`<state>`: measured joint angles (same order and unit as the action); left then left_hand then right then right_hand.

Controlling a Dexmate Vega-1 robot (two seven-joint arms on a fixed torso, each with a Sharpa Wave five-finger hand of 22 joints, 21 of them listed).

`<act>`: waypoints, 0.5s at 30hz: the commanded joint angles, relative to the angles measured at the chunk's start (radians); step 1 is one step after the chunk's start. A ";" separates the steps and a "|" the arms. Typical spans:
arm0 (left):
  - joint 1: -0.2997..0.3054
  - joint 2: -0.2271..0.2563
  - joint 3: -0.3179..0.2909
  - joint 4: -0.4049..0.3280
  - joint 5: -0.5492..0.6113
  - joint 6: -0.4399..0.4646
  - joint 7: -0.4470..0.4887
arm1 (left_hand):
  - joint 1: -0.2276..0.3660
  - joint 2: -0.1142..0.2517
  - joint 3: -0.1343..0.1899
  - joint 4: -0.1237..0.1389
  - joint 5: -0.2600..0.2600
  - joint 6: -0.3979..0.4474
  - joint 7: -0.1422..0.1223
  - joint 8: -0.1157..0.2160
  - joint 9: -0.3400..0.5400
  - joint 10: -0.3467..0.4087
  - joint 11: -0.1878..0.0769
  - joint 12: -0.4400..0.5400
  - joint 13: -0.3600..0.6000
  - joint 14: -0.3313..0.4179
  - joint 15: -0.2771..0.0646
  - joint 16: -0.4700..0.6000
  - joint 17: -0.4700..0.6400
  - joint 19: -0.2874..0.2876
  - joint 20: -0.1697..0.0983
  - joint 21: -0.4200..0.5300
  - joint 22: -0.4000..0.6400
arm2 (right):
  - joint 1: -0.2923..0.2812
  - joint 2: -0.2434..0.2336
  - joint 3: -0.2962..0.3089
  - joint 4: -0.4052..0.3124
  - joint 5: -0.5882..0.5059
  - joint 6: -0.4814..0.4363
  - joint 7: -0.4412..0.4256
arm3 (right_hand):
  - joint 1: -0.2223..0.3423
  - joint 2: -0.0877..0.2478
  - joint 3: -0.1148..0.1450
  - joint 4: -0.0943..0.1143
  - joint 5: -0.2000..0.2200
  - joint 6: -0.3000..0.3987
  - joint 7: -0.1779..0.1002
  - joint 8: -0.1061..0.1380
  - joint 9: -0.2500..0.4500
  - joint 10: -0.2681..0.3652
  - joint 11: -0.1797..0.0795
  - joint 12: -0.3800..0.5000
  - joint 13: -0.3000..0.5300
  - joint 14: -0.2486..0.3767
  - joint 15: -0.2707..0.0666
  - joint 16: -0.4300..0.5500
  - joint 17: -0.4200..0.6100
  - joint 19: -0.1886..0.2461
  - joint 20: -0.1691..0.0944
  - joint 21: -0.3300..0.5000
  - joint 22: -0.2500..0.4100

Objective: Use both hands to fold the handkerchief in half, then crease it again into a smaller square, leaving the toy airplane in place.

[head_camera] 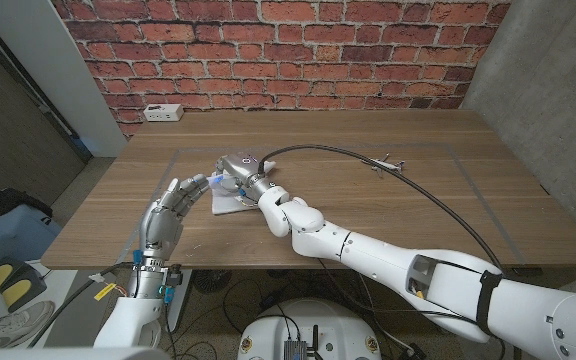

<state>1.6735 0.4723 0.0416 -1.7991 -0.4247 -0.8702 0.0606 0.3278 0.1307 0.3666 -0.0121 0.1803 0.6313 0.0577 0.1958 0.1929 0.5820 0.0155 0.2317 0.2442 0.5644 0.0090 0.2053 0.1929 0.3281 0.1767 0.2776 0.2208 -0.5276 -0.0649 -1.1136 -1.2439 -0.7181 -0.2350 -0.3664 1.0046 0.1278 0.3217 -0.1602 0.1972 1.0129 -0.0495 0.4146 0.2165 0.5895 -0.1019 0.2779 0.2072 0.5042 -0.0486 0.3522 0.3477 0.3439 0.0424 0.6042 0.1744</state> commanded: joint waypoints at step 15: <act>-0.047 0.025 0.016 0.013 -0.005 0.030 -0.005 | -0.012 -0.002 0.005 0.005 0.000 -0.013 -0.004 -0.002 0.005 -0.005 0.002 -0.002 0.005 -0.002 0.000 -0.004 0.004 -0.008 0.004 0.003 0.004 | -0.064 0.016 0.104 0.031 0.302 0.179 -0.366 | 0.014 -0.001 0.023 -0.001 -0.006 0.007 0.014 0.013 0.001 0.015 0.004 -0.002 0.002 0.032 -0.116 0.006 -0.002 -0.039 0.027 -0.018 0.005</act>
<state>1.6458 0.4882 0.0504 -1.7891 -0.4258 -0.8508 0.0565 0.3272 0.1301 0.3692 -0.0095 0.1804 0.6227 0.0557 0.1958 0.1929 0.5793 0.0127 0.2317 0.2440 0.5645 0.0089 0.2053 0.1929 0.3227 0.1821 0.2776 0.2207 -0.5822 -0.0230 -1.0154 -1.1923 -0.4651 -0.1241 -0.6606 1.0046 0.1277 0.3387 -0.1599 0.1921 1.0126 -0.0389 0.4223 0.2166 0.5968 -0.0945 0.2779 0.2072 0.5274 -0.0502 0.3522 0.3432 0.3087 0.0699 0.5911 0.1744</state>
